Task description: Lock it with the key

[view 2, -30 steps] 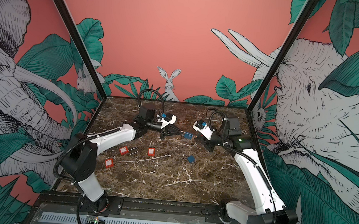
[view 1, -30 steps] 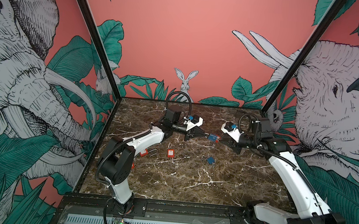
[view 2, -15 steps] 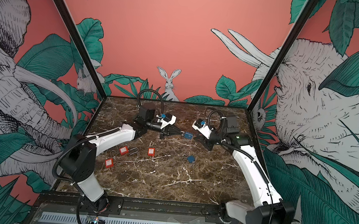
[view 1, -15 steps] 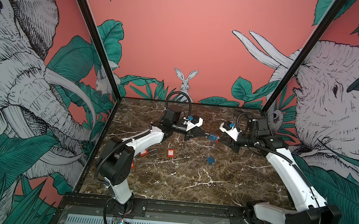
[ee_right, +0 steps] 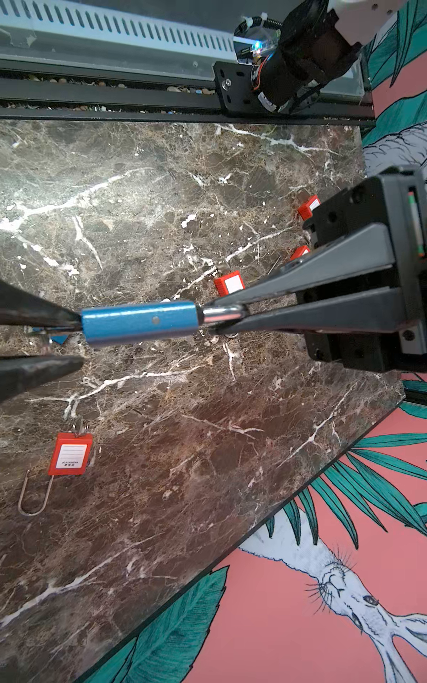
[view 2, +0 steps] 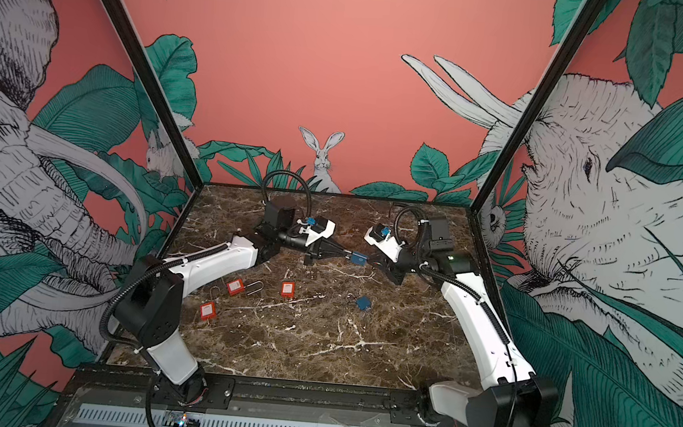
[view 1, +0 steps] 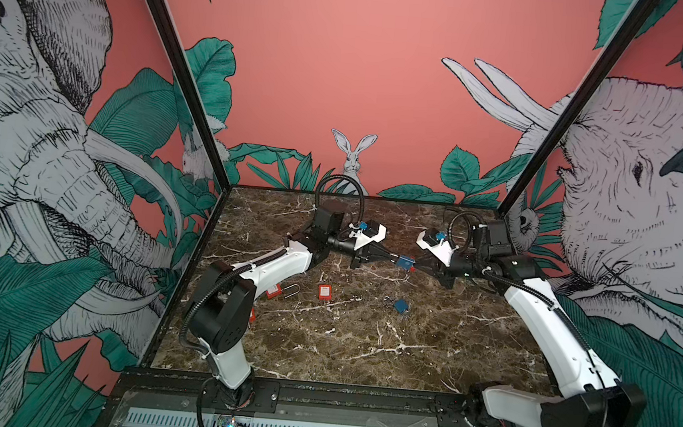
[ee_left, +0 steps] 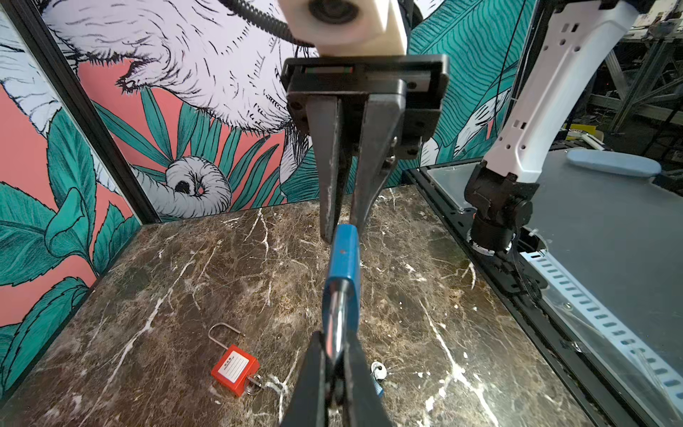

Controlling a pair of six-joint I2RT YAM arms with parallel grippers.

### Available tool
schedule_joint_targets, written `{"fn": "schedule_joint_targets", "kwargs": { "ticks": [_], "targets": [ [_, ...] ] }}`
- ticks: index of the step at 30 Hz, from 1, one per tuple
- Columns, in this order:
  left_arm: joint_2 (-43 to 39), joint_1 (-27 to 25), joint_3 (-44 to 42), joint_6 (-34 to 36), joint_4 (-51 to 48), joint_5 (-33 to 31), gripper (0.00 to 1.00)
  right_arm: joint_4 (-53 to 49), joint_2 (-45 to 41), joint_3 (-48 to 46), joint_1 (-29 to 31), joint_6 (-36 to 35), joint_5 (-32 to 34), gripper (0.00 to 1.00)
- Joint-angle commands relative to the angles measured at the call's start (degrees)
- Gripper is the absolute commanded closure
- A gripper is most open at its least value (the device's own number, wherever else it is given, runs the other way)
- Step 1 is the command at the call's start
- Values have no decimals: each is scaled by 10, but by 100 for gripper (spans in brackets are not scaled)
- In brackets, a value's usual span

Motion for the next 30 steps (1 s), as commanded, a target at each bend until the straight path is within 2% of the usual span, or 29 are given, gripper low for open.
{"fn": "schedule_joint_targets", "kwargs": {
  "ticks": [1, 3, 8, 17, 30],
  "targets": [
    [-27, -4, 1, 14, 10, 17, 100, 3, 0, 13, -2, -5, -5, 70],
    [-28, -5, -2, 15, 9, 14, 100, 18, -4, 8, -2, 2, 1, 64],
    [-29, -5, -2, 16, 9, 13, 100, 32, -8, 7, -2, 10, -2, 64],
    [-29, -8, -4, 21, 6, 13, 100, 35, -3, 6, -1, 12, -11, 74],
    [-32, -8, -5, 28, 9, 16, 100, -10, 11, 20, -2, -9, -8, 86]
  ]
}}
